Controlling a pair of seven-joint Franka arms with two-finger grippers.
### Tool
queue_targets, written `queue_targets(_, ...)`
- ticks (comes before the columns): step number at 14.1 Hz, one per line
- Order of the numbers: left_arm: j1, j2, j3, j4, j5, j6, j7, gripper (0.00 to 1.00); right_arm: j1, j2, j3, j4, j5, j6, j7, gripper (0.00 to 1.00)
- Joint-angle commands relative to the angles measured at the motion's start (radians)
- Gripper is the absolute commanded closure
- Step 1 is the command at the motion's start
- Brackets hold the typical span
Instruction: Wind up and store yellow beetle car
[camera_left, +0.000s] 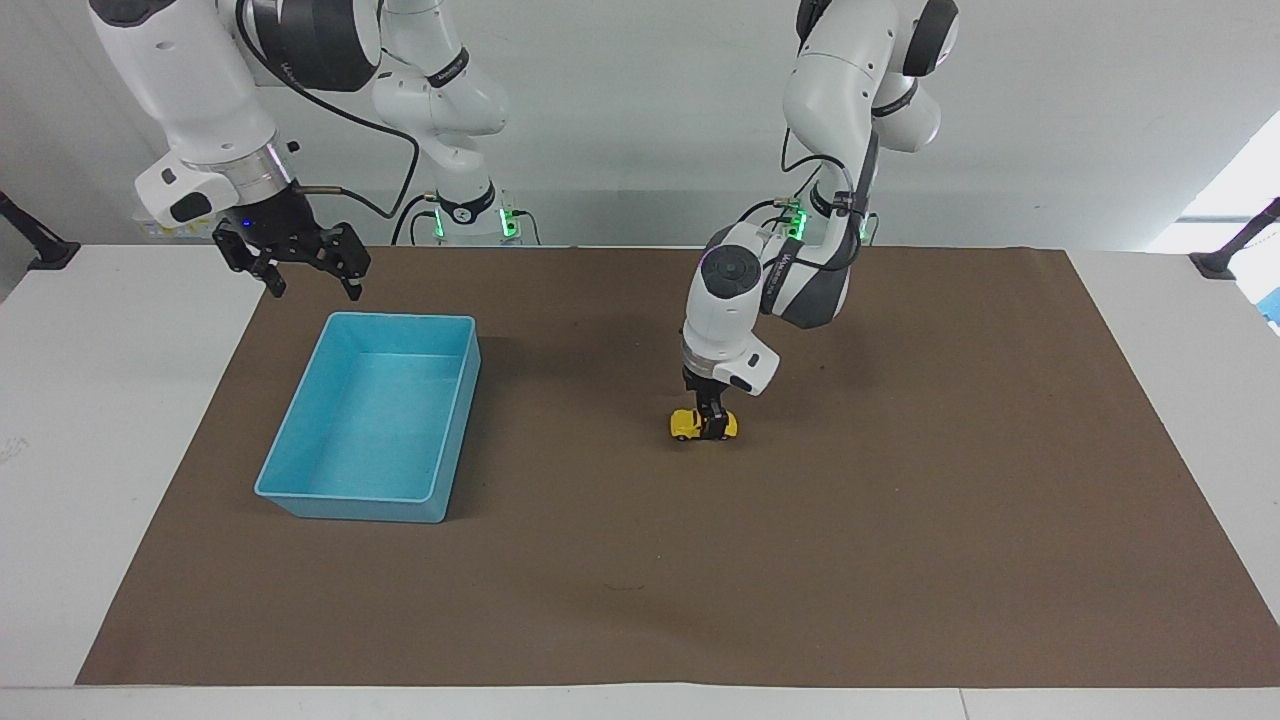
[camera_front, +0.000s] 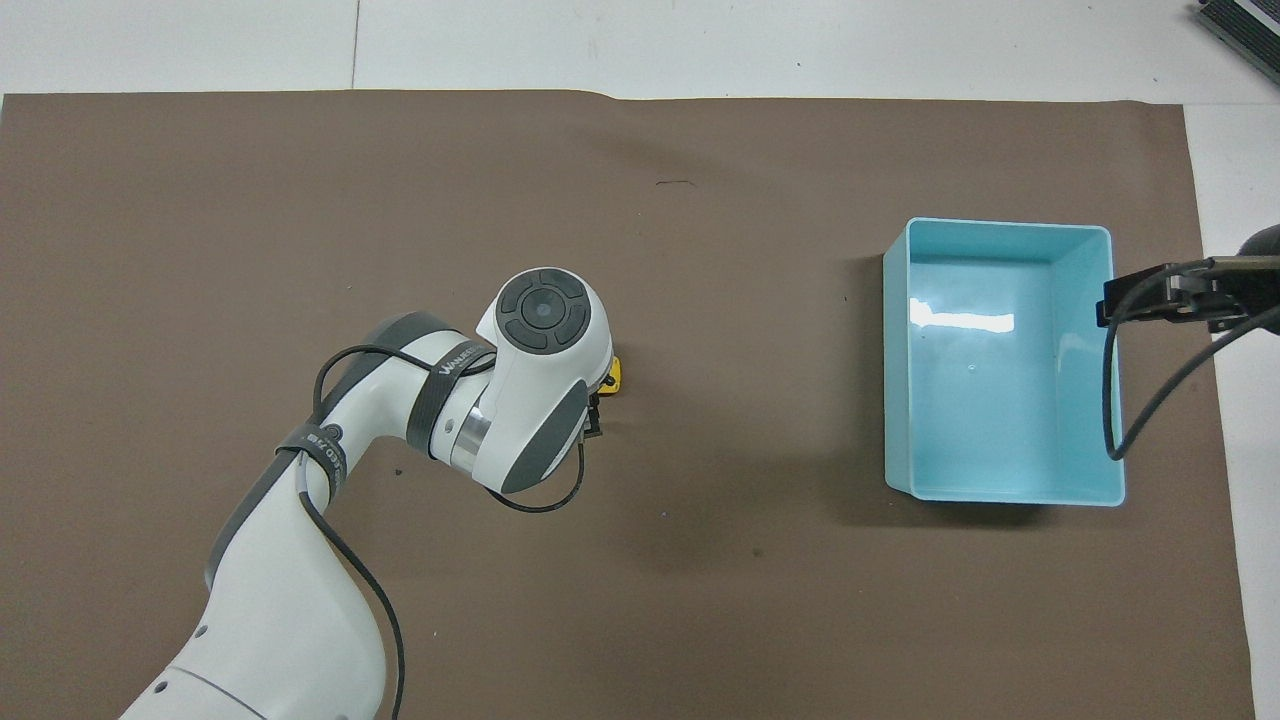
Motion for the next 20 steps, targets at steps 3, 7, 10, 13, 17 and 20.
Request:
queue_targets(3,-0.016,-0.013,0.011,-0.035,0.014,0.029,-0.003,0.9,-0.006,-0.024,0.004,-0.03,0.009,0.012,0.01,0.0)
queue_targets(7,-0.015,-0.014,0.011,-0.046,0.014,0.039,0.026,0.9,-0.006,-0.024,0.004,-0.03,0.009,0.012,0.011,0.0)
queue_targets(10,-0.015,-0.022,0.011,-0.069,0.014,0.049,0.043,0.9,-0.006,-0.024,0.004,-0.03,0.01,0.01,0.01,0.0)
queue_targets(13,-0.01,-0.028,0.011,-0.088,0.014,0.047,0.078,0.9,-0.006,-0.024,0.004,-0.03,0.009,0.012,0.01,0.0)
queue_targets(17,0.011,-0.037,0.017,-0.115,0.015,0.049,0.12,0.89,-0.006,-0.024,0.004,-0.03,0.009,0.012,0.01,0.0)
queue_targets(20,0.051,-0.043,0.022,-0.14,0.015,0.047,0.172,0.88,-0.006,-0.024,0.004,-0.03,0.009,0.012,0.011,0.0)
